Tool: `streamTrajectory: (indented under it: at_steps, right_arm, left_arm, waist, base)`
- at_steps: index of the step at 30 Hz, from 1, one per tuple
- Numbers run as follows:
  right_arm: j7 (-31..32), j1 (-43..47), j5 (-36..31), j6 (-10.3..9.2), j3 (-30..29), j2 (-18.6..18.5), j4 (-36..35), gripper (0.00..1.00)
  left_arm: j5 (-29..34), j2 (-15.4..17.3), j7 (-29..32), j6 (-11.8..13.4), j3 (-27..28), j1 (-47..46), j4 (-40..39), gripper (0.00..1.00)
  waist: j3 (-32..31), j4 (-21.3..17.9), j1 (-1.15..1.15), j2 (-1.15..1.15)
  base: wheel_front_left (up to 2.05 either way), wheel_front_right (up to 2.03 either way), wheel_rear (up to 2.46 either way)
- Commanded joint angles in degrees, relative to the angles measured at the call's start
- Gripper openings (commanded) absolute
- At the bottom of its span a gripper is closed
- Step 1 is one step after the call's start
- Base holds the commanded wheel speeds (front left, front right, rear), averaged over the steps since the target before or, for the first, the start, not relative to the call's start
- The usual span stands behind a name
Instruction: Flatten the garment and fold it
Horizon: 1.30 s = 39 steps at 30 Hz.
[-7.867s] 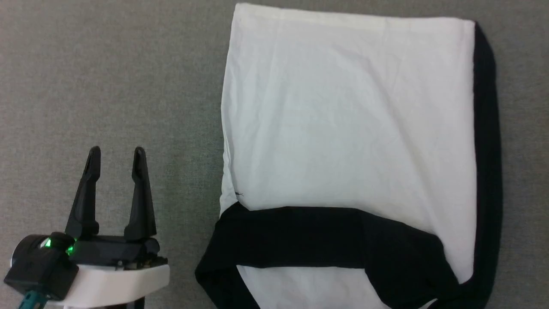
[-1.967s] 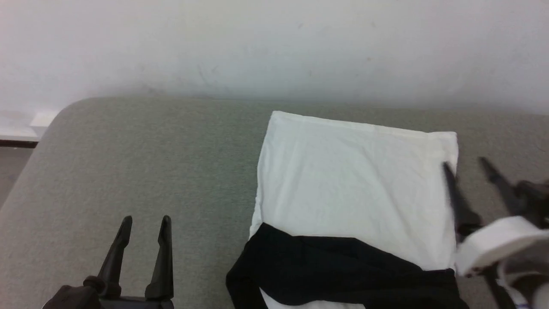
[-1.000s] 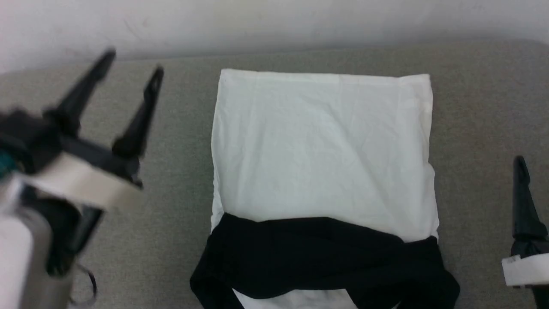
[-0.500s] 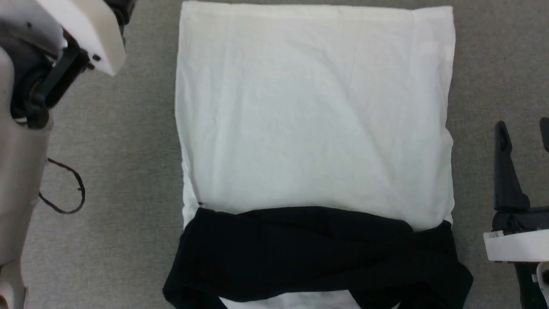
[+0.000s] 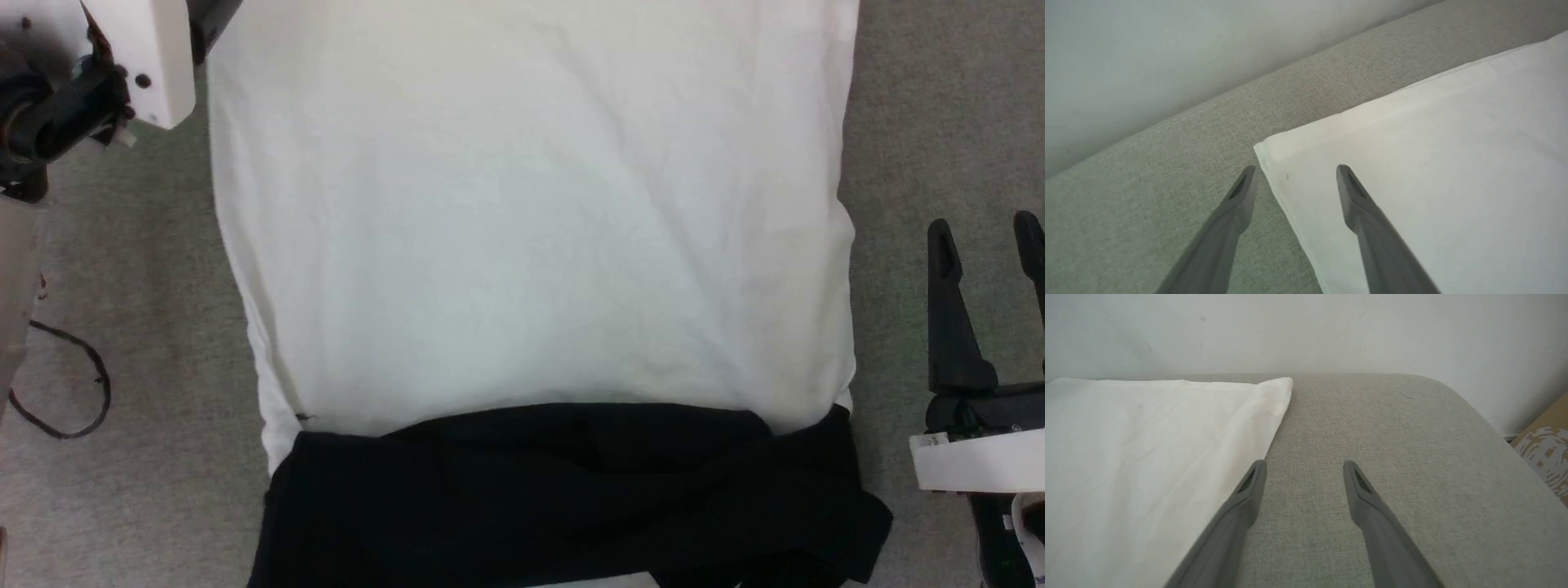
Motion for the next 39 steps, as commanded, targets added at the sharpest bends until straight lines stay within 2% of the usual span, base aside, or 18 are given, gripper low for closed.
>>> streamTrajectory:
  at_steps: [1,9,10,11,14,18,21,25,28,31,33,36,39]
  right_arm:
    - [-0.6,-0.5,0.4,-0.05,0.1,0.1,0.2,1.0]
    - [-1.0,-1.0,0.7,-0.05,0.5,0.1,0.2,1.0]
    - [-1.0,-1.0,0.7,-0.05,0.3,0.1,0.1,1.0]
    - [-1.0,-1.0,0.7,-0.05,0.2,0.1,0.2,1.0]
    - [-0.5,-1.4,0.2,-0.05,0.7,0.1,-0.2,1.0]
    - [1.9,-6.0,-1.9,-0.05,2.2,0.1,-3.5,1.0]
    - [6.3,-13.6,-4.5,-0.05,4.2,-0.2,-7.8,1.0]
    - [14.4,-28.3,-3.0,-0.05,6.8,-4.8,-9.4,1.0]
    - [21.0,-39.8,0.8,-0.05,9.4,-7.8,-5.4,1.0]
    - [26.0,-48.5,6.8,-0.05,10.6,-5.8,1.6,1.0]
    - [29.3,-52.0,8.2,-0.05,9.0,-4.2,7.4,1.0]
    - [33.8,-54.8,6.4,-0.05,4.8,-3.2,16.4,1.0]
    - [36.4,-55.7,0.9,-0.05,2.1,-4.5,22.8,1.0]
  left_arm:
    - [-0.6,0.6,0.9,0.3,-0.2,-0.1,0.4,1.0]
    - [0.6,2.8,4.2,3.1,-0.7,1.4,1.5,1.0]
    - [0.1,2.7,4.7,3.0,-0.7,1.6,1.4,0.53]
    - [-0.5,2.6,4.8,2.9,-0.6,1.8,1.1,0.0]
    - [-1.7,2.0,3.7,2.8,0.0,2.4,0.4,0.0]
    - [-1.3,1.2,-1.2,2.8,0.8,3.6,-0.1,0.0]
    - [-0.8,0.1,-5.2,2.5,0.8,4.7,0.3,0.0]
    - [-1.2,-1.7,-7.6,2.3,0.3,5.6,0.9,0.0]
    - [-1.4,-2.8,-8.2,2.2,-0.2,5.7,1.0,0.0]
    - [-1.6,-3.7,-8.7,2.1,-0.5,5.5,1.2,0.0]
    - [-1.7,-4.1,-9.0,2.1,-0.6,5.4,1.2,0.0]
    - [-1.8,-4.8,-9.3,2.2,-0.9,4.9,1.2,0.0]
    - [-1.7,-5.5,-9.4,2.4,-1.2,4.4,0.9,0.0]
  waist:
    - [2.2,-2.1,-0.01,0.0]
    - [3.6,-3.3,-0.01,0.0]
    - [3.7,-3.3,-0.01,0.0]
    - [3.8,-3.3,-0.01,0.0]
    - [3.5,-2.8,-0.01,0.0]
    - [1.8,-1.8,-0.01,0.0]
    - [0.3,-0.9,-0.01,0.0]
    - [-1.0,0.7,-0.01,0.0]
    - [-1.2,1.9,-0.01,0.0]
    - [-1.0,2.7,-0.01,0.0]
    - [-0.7,3.1,-0.01,0.0]
    - [-0.1,4.0,-0.01,0.0]
    - [0.7,4.8,-0.01,0.0]
  base:
    - [0.0,0.0,0.0]
    - [0.0,0.0,0.0]
    - [0.0,0.0,0.0]
    - [0.0,0.0,0.0]
    - [0.0,0.0,0.0]
    - [0.0,0.0,0.0]
    - [0.0,0.0,0.0]
    - [0.0,0.0,0.0]
    - [0.0,0.0,0.0]
    - [0.0,0.0,0.0]
    - [0.0,0.0,0.0]
    - [0.0,0.0,0.0]
    - [0.0,0.0,0.0]
